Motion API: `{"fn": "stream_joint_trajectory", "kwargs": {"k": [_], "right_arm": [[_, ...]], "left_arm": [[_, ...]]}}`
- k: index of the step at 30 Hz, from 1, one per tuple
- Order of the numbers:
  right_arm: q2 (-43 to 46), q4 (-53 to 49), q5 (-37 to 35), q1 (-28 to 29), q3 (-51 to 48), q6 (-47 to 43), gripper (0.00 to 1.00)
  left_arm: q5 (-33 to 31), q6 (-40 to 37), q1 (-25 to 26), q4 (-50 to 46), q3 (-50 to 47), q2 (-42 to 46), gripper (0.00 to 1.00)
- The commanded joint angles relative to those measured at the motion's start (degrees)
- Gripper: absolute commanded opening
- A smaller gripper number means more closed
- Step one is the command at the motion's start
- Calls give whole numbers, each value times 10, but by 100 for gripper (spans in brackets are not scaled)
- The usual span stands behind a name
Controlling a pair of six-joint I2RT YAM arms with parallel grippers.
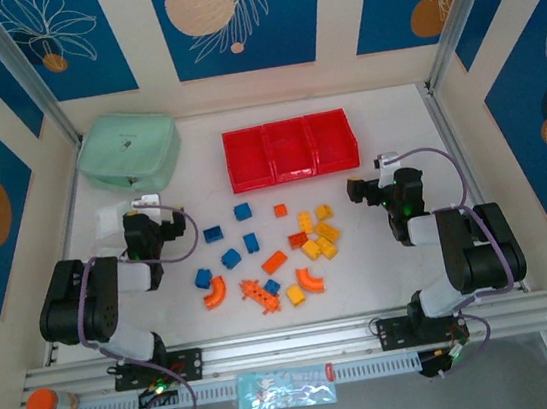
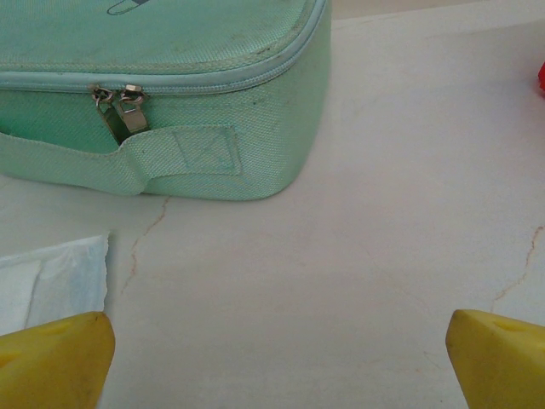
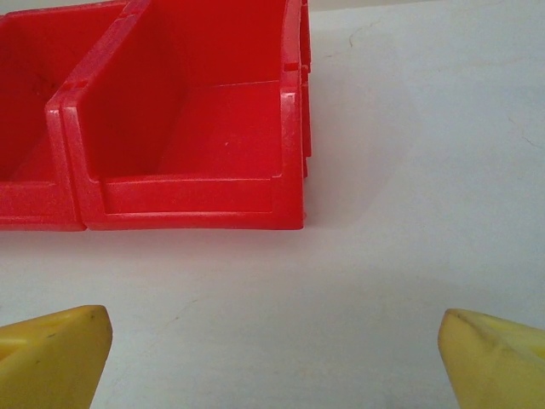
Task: Sort the legos into containers by color
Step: Pick up the lego from the center of the table.
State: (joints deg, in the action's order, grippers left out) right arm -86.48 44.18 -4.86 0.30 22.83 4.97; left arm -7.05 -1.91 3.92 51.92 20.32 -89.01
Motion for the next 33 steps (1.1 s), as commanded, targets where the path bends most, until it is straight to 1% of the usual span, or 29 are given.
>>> {"fn": "stream_joint_trajectory", "kwargs": {"k": [1,4,8,11,13,16,20,23,25,27,28,30,33], "right_arm": [[-6,16,7,-3,12,6,99],[0,15,5,-3,11,7,99],[23,1,-9,1,9,7,99],[54,-51,-14,3,24,7,99],[84,-96,-10,3,38,5,99],[129,-152,-3,2,55,18,99],[177,-211,47,-2,77,75,99],[190,-266,67,-3,101,178,99],[185,-345,69,-8,129,269,99],[174,-393,76,-19,142,325,99],[170,-395,98,-29,140,345,99],[166,-385,123,-41,132,361,99],[172,-413,114,-35,142,349,99]], "left_arm": [[11,-5,6,26,9,-6,99],[4,-2,6,19,5,12,99],[20,-7,6,-10,-2,58,99],[22,-8,6,-40,-7,107,99],[22,-4,6,-83,-3,151,99],[14,23,6,-136,7,203,99],[28,63,6,-219,39,250,99],[42,132,6,-280,72,265,99],[55,178,5,-324,92,266,99],[51,223,4,-335,98,263,99],[57,240,3,-348,104,262,99],[70,262,3,-381,123,259,99],[96,293,4,-440,152,257,99]]}}
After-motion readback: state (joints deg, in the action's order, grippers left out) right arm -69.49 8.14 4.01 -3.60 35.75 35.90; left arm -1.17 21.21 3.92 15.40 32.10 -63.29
